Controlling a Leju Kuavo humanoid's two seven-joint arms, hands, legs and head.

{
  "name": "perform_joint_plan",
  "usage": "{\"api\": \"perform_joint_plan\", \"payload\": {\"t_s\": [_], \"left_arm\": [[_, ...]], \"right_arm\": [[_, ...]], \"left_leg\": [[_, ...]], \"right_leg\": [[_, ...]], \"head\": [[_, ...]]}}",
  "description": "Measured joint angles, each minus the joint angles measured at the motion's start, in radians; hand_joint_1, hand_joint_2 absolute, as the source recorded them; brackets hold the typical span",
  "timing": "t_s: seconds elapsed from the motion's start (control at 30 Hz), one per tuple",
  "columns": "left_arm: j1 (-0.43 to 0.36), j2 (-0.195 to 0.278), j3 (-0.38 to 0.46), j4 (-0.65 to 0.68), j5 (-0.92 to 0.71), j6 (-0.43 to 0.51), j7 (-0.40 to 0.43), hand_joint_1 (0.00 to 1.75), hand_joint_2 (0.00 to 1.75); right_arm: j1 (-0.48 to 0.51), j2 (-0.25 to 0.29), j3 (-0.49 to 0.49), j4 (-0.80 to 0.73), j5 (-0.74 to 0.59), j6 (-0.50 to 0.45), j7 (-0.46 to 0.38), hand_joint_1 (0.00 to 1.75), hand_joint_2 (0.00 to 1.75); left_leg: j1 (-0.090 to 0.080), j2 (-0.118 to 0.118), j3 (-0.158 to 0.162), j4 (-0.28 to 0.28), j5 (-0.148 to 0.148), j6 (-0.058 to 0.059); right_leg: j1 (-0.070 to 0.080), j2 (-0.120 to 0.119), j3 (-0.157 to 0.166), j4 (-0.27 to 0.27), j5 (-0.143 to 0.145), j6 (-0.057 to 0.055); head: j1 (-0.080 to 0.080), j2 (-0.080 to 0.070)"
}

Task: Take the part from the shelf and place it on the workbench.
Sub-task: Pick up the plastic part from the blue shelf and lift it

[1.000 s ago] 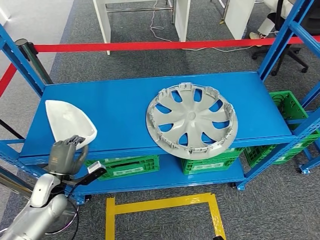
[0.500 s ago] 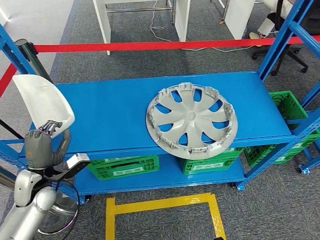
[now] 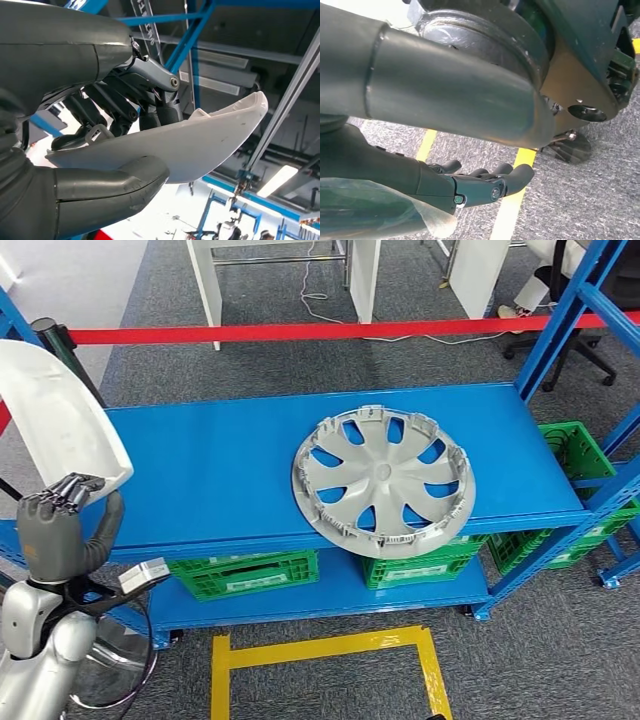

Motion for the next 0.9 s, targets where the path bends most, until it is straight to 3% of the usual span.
{"api": "perform_joint_plan", "payload": {"t_s": [0.07, 0.27, 0.9], "left_arm": [[0.002, -0.002, 0.006, -0.004, 0.018, 0.0, 0.009, 1.75, 1.75], [-0.004, 0.034, -0.031, -0.005, 0.054, 0.0, 0.156, 1.75, 1.75], [-0.026, 0.104, -0.102, -0.005, 0.022, 0.0, 0.222, 1.75, 1.75]], "right_arm": [[0.003, 0.01, -0.007, -0.001, -0.009, -0.022, -0.002, 0.0, 0.0], [0.018, 0.021, -0.023, -0.029, -0.023, -0.078, 0.001, 0.0, 0.0], [0.035, 0.021, -0.027, -0.075, -0.044, -0.095, -0.001, 0.0, 0.0]], "left_leg": [[0.0, 0.0, 0.0, 0.0, 0.0, 0.0], [0.0, 0.0, 0.0, 0.0, 0.0, 0.0], [-0.005, 0.002, 0.0, 0.002, -0.001, 0.002]], "right_leg": [[0.0, 0.0, 0.0, 0.0, 0.0, 0.0], [0.0, 0.0, 0.0, 0.0, 0.0, 0.0], [-0.006, 0.002, -0.001, -0.001, 0.002, 0.004]], "head": [[0.0, 0.0], [0.0, 0.0], [0.0, 0.0]]}}
